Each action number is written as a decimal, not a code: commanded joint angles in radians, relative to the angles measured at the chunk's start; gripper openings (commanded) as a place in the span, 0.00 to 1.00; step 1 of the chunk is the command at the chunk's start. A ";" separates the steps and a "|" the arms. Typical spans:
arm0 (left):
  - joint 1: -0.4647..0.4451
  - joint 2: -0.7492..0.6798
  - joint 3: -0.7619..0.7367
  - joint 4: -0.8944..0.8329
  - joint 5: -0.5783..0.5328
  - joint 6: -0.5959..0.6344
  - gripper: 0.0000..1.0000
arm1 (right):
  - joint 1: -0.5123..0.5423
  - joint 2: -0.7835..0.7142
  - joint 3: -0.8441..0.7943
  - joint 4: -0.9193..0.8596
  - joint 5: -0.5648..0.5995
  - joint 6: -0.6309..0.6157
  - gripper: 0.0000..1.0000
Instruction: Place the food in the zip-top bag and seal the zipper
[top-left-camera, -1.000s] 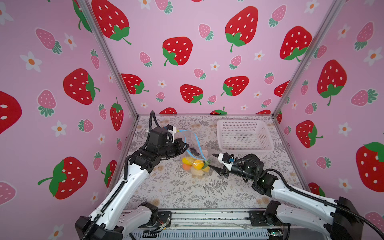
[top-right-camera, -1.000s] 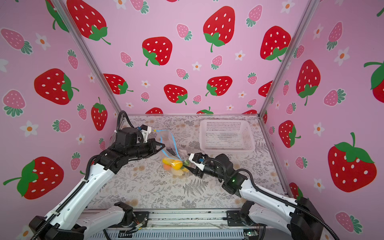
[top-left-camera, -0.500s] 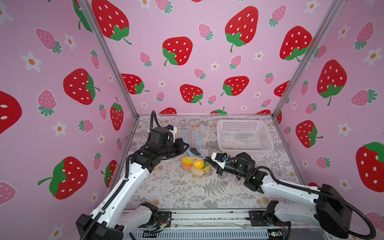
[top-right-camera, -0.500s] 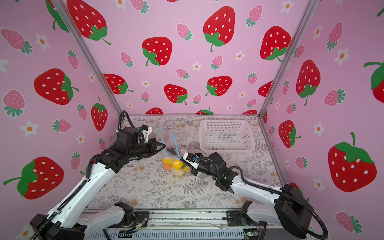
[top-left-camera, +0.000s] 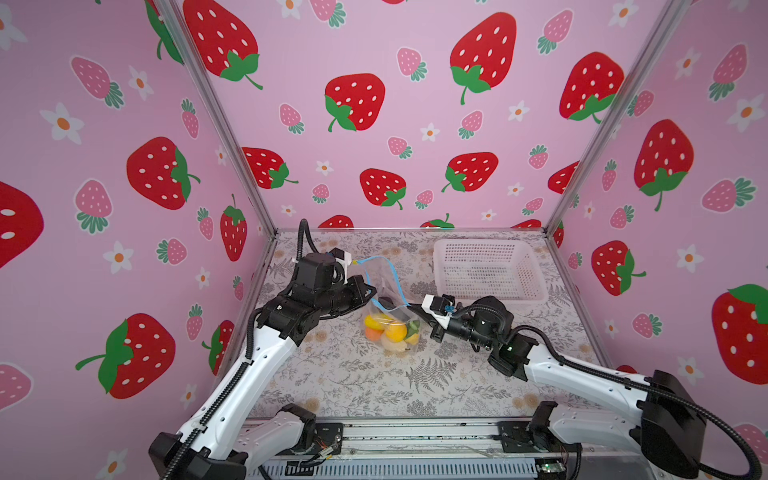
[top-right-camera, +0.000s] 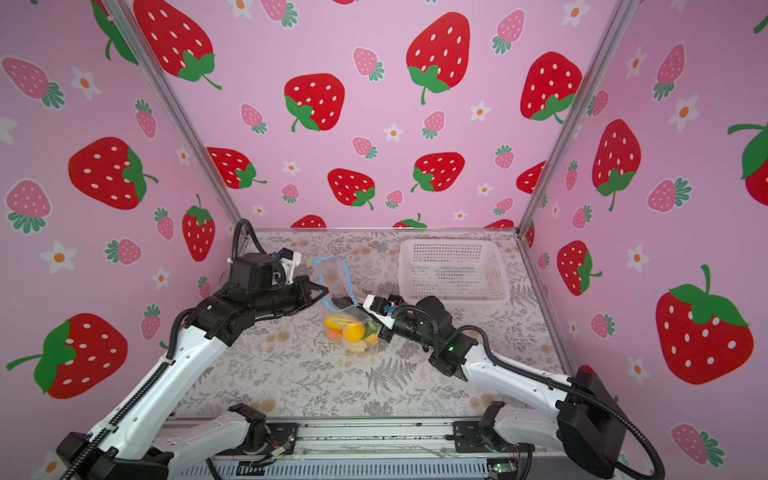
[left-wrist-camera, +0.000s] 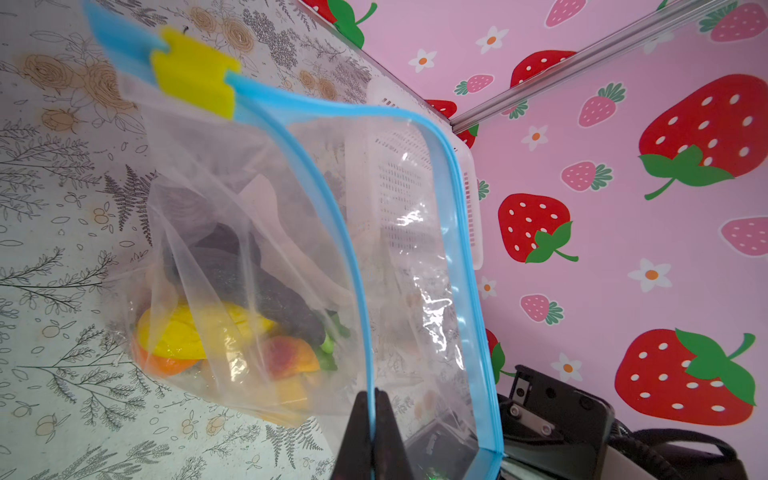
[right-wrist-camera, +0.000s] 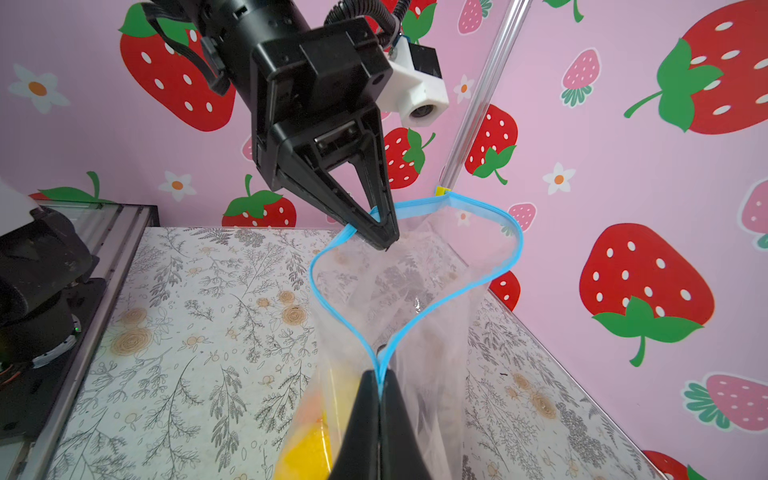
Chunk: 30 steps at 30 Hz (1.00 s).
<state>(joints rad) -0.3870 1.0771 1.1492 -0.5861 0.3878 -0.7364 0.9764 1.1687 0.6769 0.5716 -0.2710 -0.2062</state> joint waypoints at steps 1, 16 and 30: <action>-0.001 -0.029 0.054 -0.051 -0.032 0.023 0.00 | -0.014 -0.023 0.057 -0.042 -0.021 -0.063 0.00; -0.006 -0.076 0.071 -0.056 0.012 0.030 0.04 | -0.100 0.062 0.300 -0.354 -0.165 -0.194 0.00; 0.056 -0.143 0.095 -0.075 -0.035 0.305 0.55 | -0.197 0.138 0.404 -0.487 -0.279 -0.305 0.00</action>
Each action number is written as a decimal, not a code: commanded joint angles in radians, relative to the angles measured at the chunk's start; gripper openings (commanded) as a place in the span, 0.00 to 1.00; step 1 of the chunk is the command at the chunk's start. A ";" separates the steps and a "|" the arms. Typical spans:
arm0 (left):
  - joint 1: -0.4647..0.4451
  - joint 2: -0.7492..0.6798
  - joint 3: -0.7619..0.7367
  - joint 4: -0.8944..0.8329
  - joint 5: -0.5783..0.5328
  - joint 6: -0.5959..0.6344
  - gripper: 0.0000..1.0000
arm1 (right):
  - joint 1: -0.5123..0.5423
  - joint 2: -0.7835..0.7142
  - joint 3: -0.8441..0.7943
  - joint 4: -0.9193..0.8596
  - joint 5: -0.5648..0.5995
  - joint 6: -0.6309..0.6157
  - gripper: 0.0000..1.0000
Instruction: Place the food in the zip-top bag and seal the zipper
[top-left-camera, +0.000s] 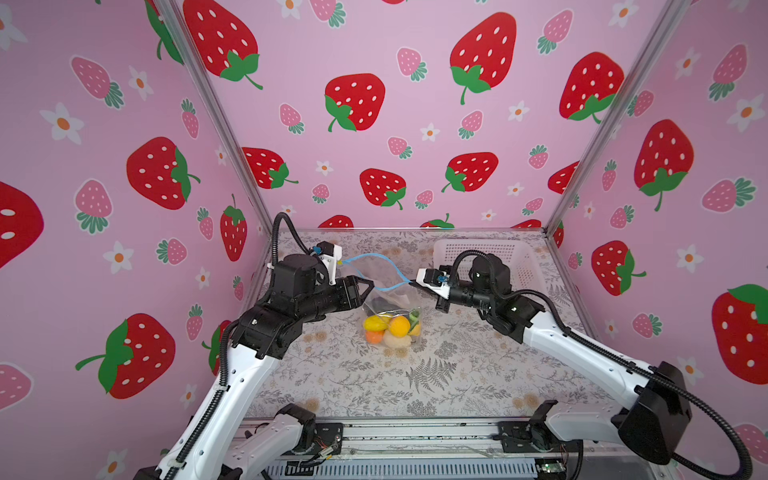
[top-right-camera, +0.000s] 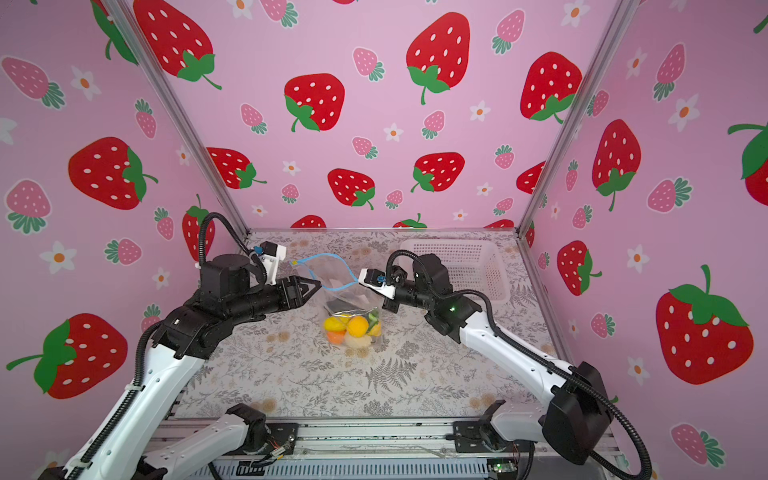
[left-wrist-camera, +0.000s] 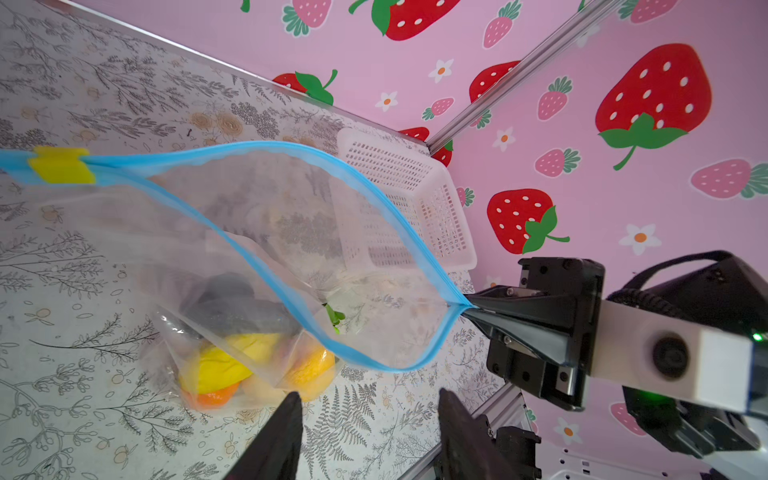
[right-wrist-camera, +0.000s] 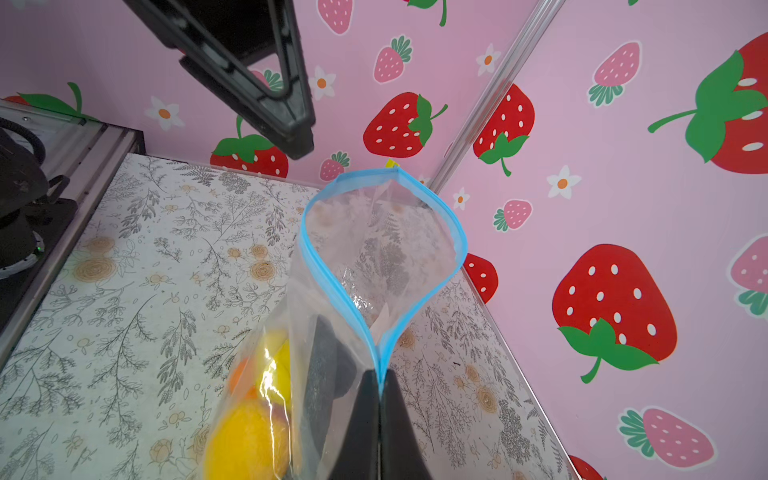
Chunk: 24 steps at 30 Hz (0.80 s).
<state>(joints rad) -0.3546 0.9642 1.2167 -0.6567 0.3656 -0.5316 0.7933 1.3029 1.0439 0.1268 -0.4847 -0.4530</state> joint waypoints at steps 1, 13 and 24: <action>0.032 -0.038 0.022 0.000 -0.009 0.113 0.55 | -0.018 0.004 0.038 -0.045 -0.074 -0.064 0.00; 0.090 -0.120 -0.104 0.069 0.003 0.226 0.54 | -0.055 -0.004 0.004 -0.039 -0.148 -0.104 0.00; 0.169 -0.191 -0.189 0.106 0.049 0.248 0.53 | -0.059 -0.004 0.012 -0.059 -0.170 -0.120 0.00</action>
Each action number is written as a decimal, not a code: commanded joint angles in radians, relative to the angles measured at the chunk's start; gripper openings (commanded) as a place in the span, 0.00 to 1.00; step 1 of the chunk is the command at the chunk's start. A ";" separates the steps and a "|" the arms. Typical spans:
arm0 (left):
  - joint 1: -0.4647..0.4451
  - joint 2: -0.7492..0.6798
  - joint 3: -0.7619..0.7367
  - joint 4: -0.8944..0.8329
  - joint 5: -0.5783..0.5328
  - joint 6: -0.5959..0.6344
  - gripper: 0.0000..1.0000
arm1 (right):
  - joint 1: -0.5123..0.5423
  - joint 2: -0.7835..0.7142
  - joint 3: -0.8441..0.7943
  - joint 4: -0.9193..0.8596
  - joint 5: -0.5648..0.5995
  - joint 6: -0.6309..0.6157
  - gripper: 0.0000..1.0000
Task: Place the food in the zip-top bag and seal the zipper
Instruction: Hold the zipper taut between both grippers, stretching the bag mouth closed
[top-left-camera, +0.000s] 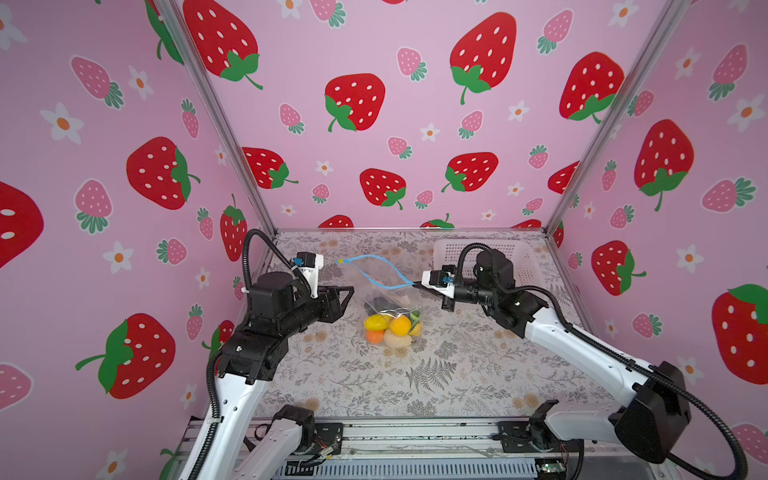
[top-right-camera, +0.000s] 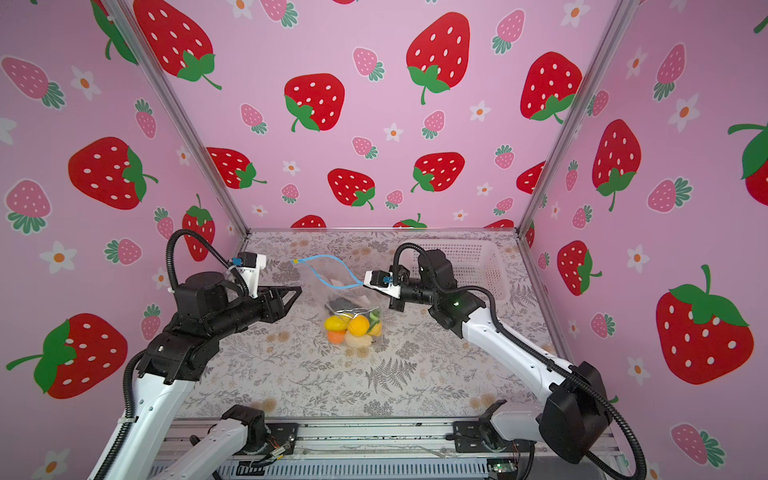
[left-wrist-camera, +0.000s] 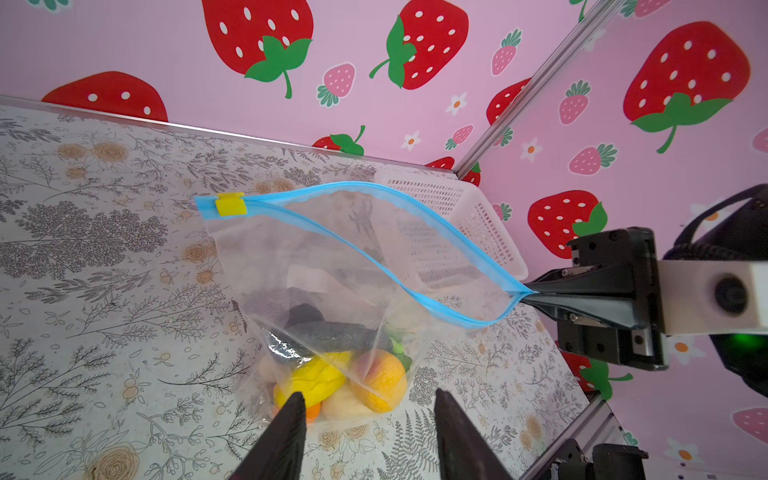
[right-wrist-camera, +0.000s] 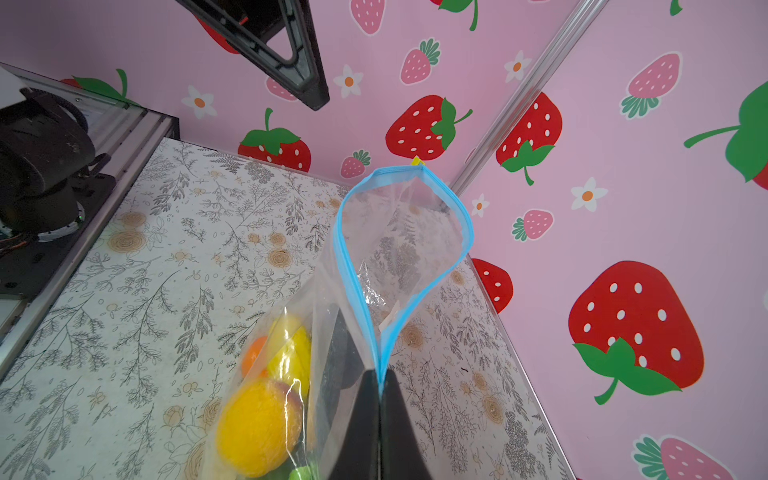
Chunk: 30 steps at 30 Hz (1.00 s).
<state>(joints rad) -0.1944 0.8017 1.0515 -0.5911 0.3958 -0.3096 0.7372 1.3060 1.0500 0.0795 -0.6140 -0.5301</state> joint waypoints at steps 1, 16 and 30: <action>0.007 -0.039 -0.034 0.045 0.008 0.032 0.53 | -0.004 -0.007 0.008 -0.021 -0.042 -0.046 0.00; 0.011 -0.193 -0.324 0.309 0.086 0.170 0.75 | -0.037 -0.118 -0.040 -0.091 -0.154 -0.151 0.00; 0.084 -0.079 -0.409 0.508 0.268 0.383 0.80 | -0.113 -0.156 -0.129 -0.055 -0.267 -0.187 0.00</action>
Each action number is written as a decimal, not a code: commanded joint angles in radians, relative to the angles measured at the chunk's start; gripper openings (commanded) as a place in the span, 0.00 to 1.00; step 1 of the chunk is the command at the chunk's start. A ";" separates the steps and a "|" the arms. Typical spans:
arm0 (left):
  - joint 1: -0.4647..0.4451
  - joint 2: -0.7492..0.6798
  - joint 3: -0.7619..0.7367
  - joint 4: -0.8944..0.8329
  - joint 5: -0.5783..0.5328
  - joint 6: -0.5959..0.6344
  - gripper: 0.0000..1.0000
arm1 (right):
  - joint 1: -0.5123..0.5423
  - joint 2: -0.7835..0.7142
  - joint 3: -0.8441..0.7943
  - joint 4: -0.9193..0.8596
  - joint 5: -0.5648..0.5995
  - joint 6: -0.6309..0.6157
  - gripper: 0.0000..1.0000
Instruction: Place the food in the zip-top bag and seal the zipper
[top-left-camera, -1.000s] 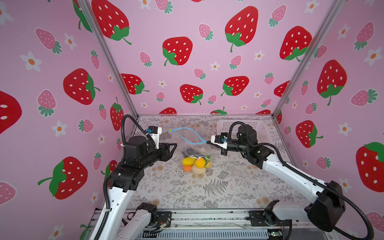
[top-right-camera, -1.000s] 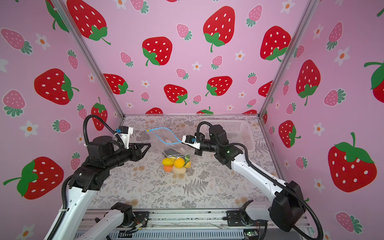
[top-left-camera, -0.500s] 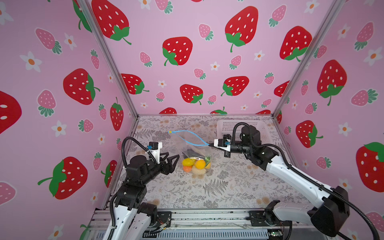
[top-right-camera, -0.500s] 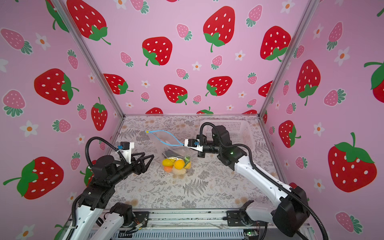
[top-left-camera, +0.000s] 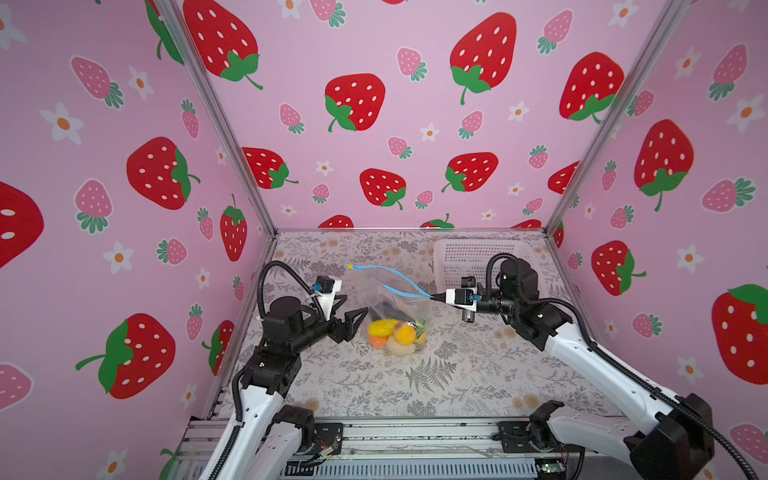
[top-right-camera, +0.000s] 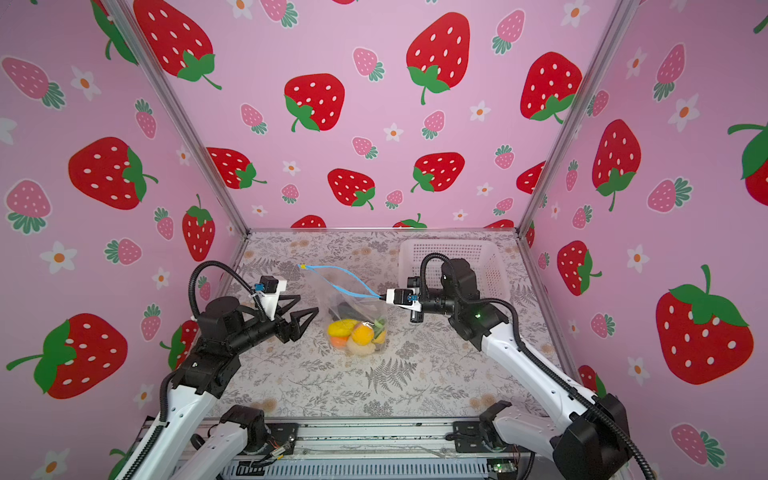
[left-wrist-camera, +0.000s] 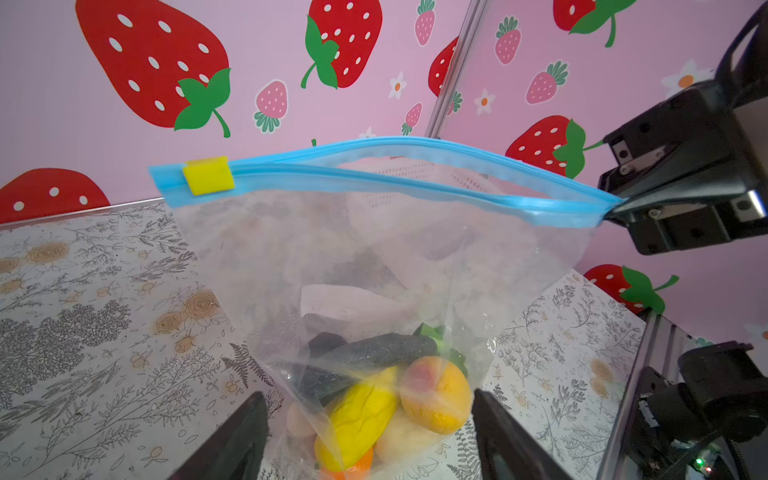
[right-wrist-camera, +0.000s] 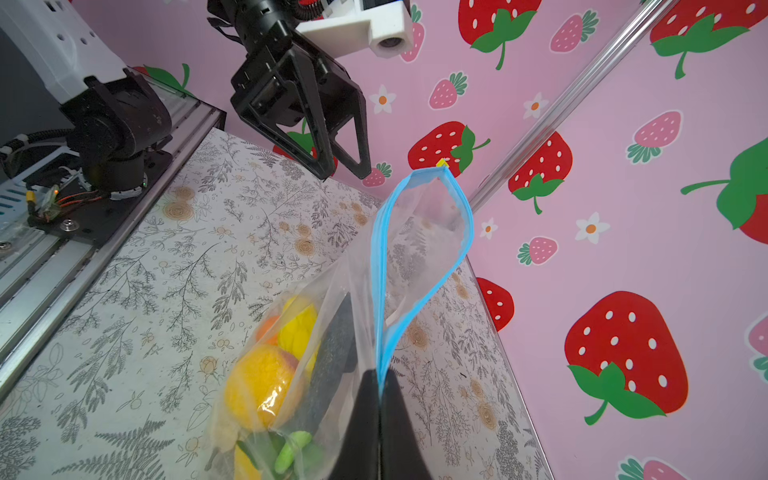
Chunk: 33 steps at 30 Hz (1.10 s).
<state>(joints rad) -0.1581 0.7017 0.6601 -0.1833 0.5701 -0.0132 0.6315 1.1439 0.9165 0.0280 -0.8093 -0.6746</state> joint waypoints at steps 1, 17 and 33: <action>0.076 0.040 -0.016 0.116 0.137 0.095 0.80 | -0.011 0.014 0.021 -0.021 -0.073 -0.049 0.00; 0.240 0.255 -0.067 0.490 0.375 -0.035 0.72 | -0.032 0.037 0.023 0.021 -0.166 -0.046 0.00; 0.240 0.434 0.039 0.587 0.368 -0.032 0.69 | -0.046 0.089 0.073 -0.012 -0.188 -0.059 0.00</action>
<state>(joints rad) 0.0807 1.1088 0.6437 0.3676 0.9272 -0.0807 0.5903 1.2243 0.9600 0.0277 -0.9482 -0.7082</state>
